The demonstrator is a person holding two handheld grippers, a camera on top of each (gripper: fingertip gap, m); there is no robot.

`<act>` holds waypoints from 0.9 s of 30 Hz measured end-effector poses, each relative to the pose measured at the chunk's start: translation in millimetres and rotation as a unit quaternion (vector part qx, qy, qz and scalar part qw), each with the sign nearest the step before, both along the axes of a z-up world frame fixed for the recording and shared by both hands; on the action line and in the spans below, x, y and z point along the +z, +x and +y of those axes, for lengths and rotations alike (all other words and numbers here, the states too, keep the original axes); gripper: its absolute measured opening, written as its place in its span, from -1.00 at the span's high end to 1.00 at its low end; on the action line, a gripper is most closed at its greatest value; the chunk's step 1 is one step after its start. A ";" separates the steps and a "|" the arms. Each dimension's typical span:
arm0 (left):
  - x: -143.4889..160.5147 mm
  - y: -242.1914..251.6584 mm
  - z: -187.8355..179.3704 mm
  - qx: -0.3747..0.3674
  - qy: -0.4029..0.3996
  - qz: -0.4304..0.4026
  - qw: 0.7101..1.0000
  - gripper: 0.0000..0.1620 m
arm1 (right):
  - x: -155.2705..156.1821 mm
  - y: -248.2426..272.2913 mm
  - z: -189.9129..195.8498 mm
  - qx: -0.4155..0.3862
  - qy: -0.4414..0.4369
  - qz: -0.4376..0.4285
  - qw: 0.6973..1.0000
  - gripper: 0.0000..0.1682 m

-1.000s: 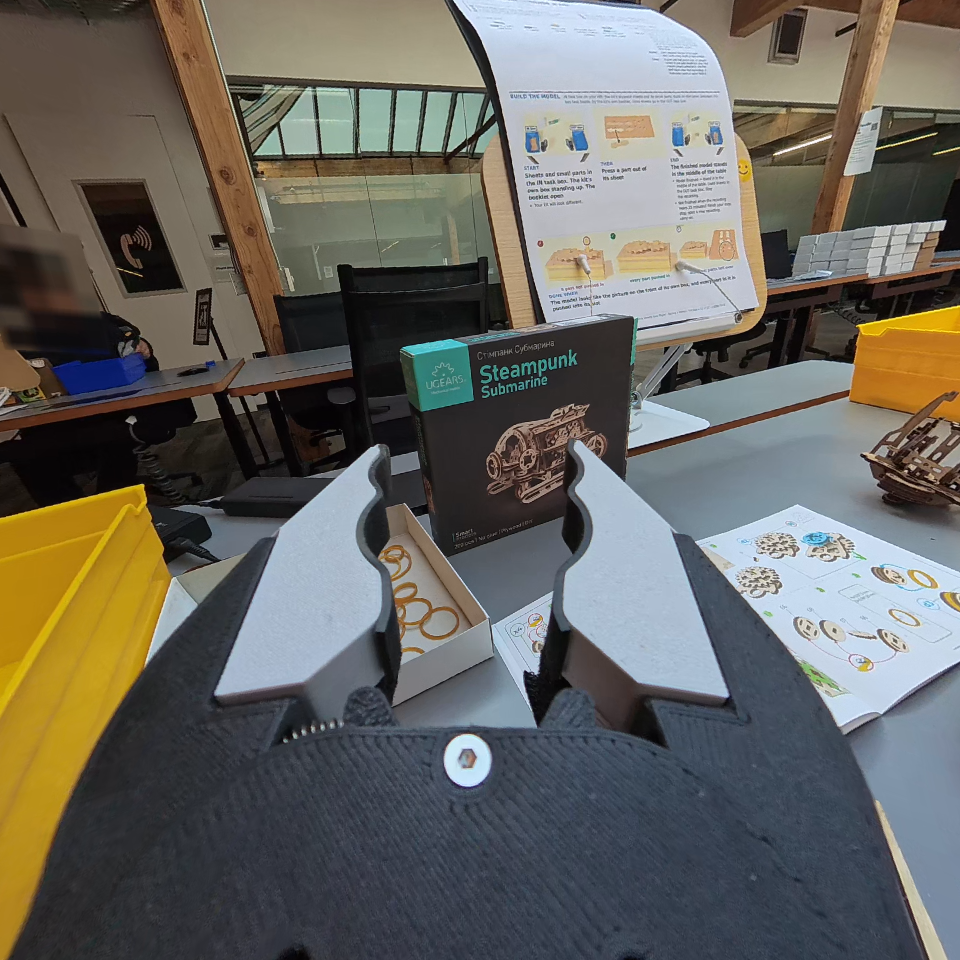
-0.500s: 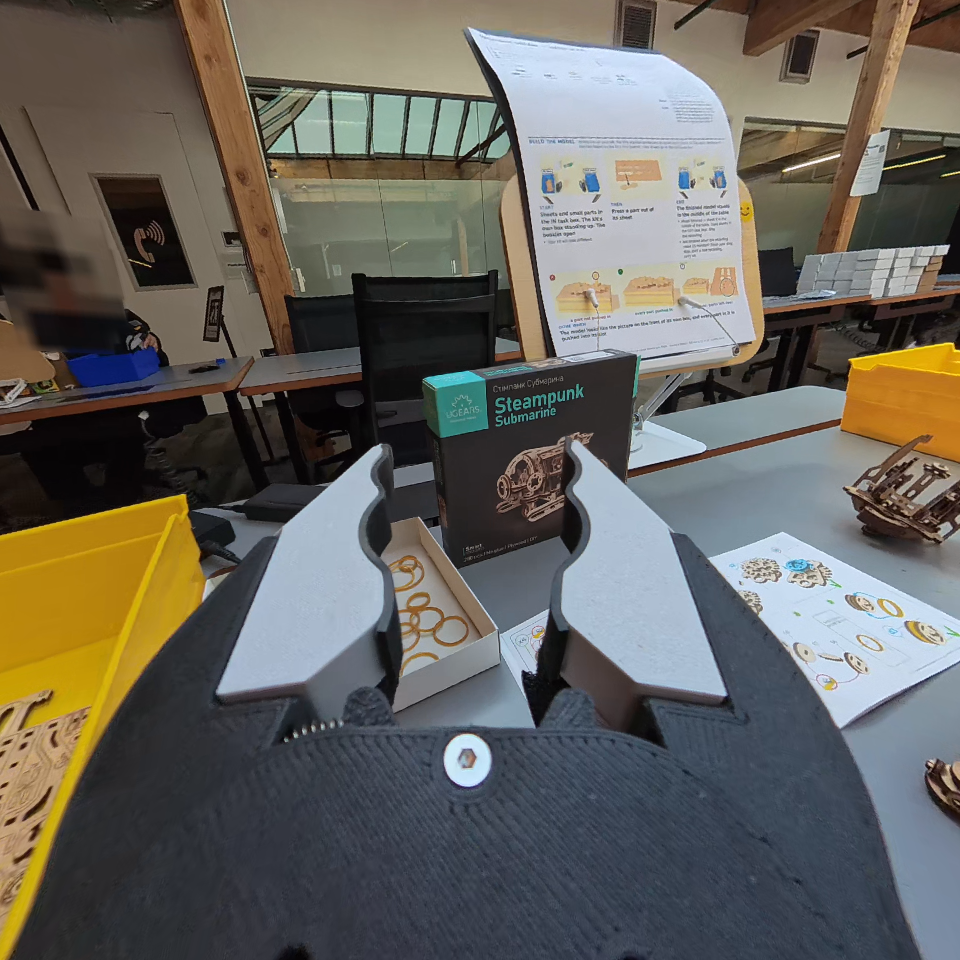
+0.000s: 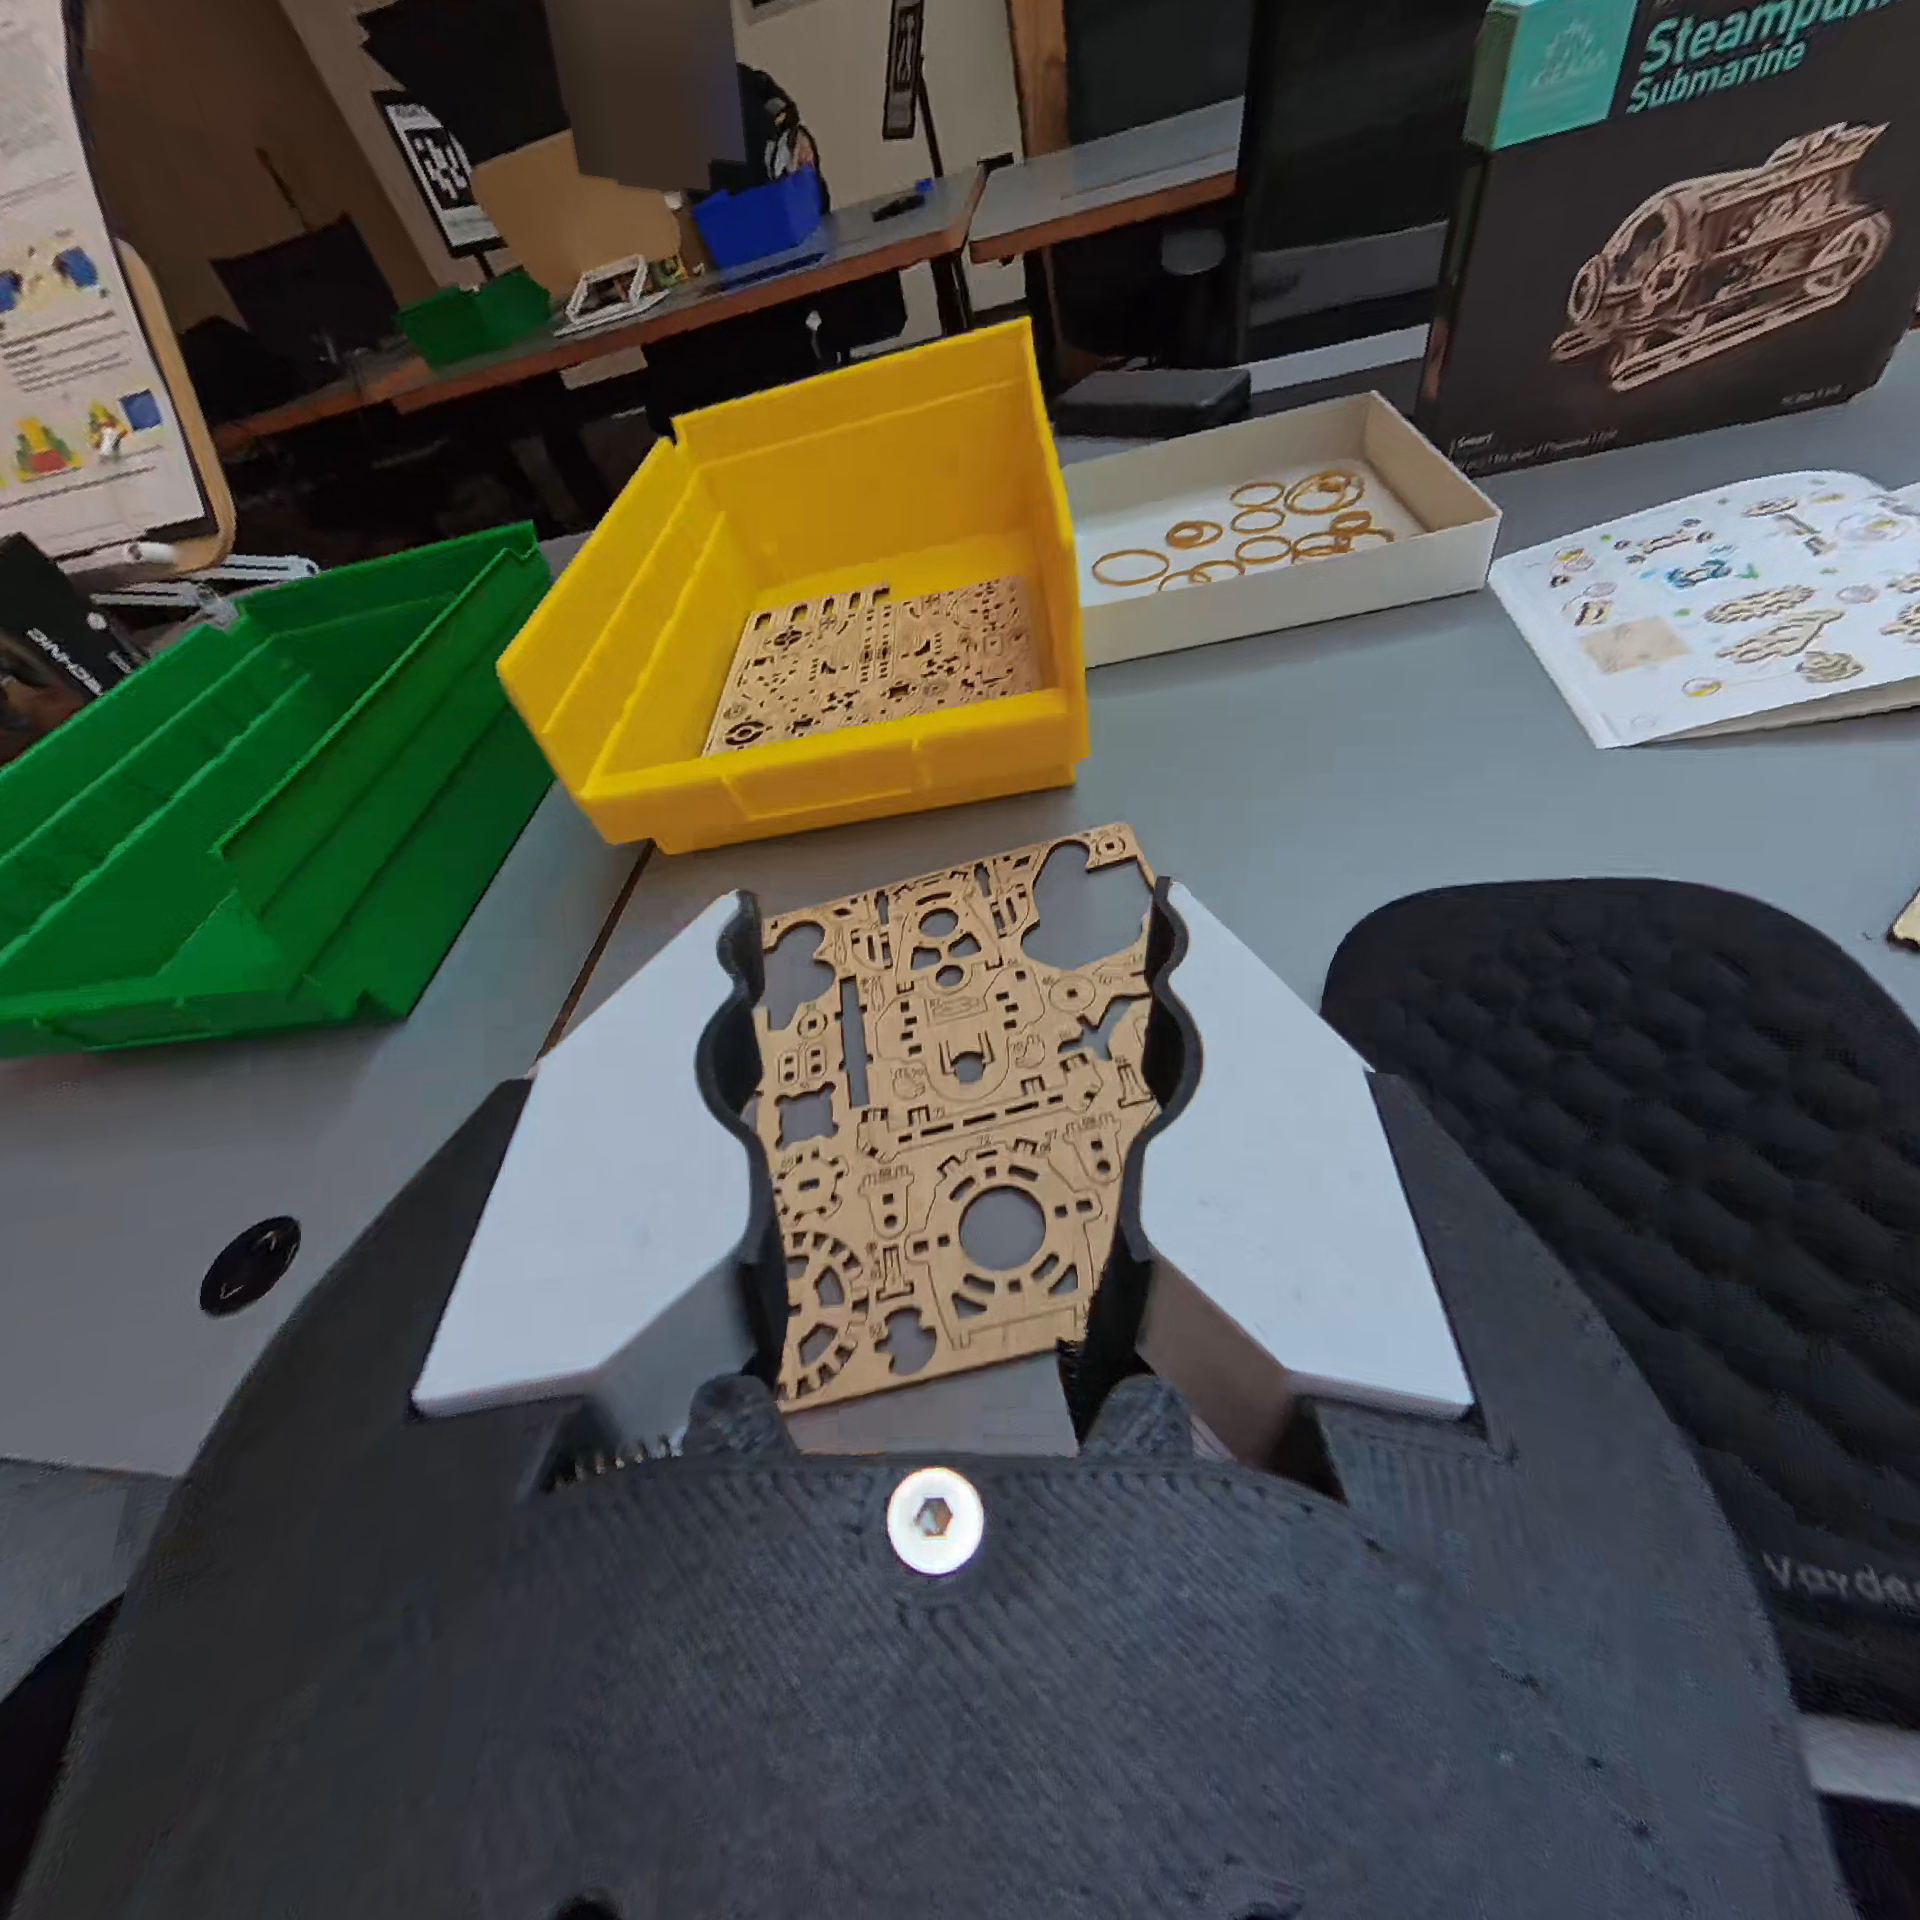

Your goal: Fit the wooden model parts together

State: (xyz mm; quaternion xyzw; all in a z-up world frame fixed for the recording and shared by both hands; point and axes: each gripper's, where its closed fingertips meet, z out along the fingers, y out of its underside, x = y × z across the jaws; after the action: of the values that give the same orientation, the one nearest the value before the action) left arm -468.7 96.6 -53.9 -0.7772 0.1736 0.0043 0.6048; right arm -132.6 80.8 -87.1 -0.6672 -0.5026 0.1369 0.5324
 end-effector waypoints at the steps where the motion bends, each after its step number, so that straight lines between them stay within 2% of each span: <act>1: -1.2 -6.2 -8.4 0.004 -0.006 0.002 1.000 0.10 | 9.7 -24.6 -1.6 0.029 -0.007 0.004 1.000 0.65; 4: 4.8 -19.0 -27.6 0.013 -0.007 0.007 1.000 0.10 | 28.0 -104.4 4.8 0.102 -0.055 -0.006 0.993 0.62; 6: 13.2 -24.7 -36.3 0.020 -0.001 0.009 1.000 0.10 | 26.1 -159.6 17.0 0.150 -0.080 -0.022 0.985 0.58; 9: 26.8 -27.7 -48.0 0.023 0.011 0.017 1.000 0.11 | 2.4 -228.4 58.1 0.155 -0.081 -0.058 0.983 0.58; 11: 32.7 -30.1 -57.1 0.027 0.016 0.034 0.999 0.11 | -20.3 -257.3 84.5 0.131 -0.088 -0.087 0.984 0.60; 14: 32.5 -37.2 -72.9 0.034 0.011 0.057 0.998 0.12 | -43.5 -280.8 103.4 0.101 -0.133 -0.084 0.982 0.63; 19: 24.6 -60.6 -84.0 0.061 0.023 0.057 0.996 0.19 | -73.2 -282.0 122.7 0.053 -0.172 -0.103 0.978 0.63; 23: 16.8 -62.5 -76.9 0.055 0.014 0.020 0.998 0.20 | -73.7 -287.6 128.7 0.038 -0.212 -0.074 0.974 0.62; 27: 17.3 -59.1 -68.8 0.052 0.019 0.023 0.998 0.20 | -74.5 -291.9 130.6 0.044 -0.247 -0.066 0.966 0.70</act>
State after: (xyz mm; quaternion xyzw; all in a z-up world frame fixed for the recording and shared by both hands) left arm -527.8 27.8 -36.7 -0.7734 0.1468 0.0571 0.6141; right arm -424.5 211.4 -161.7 -0.7628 -0.5161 0.2358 0.3103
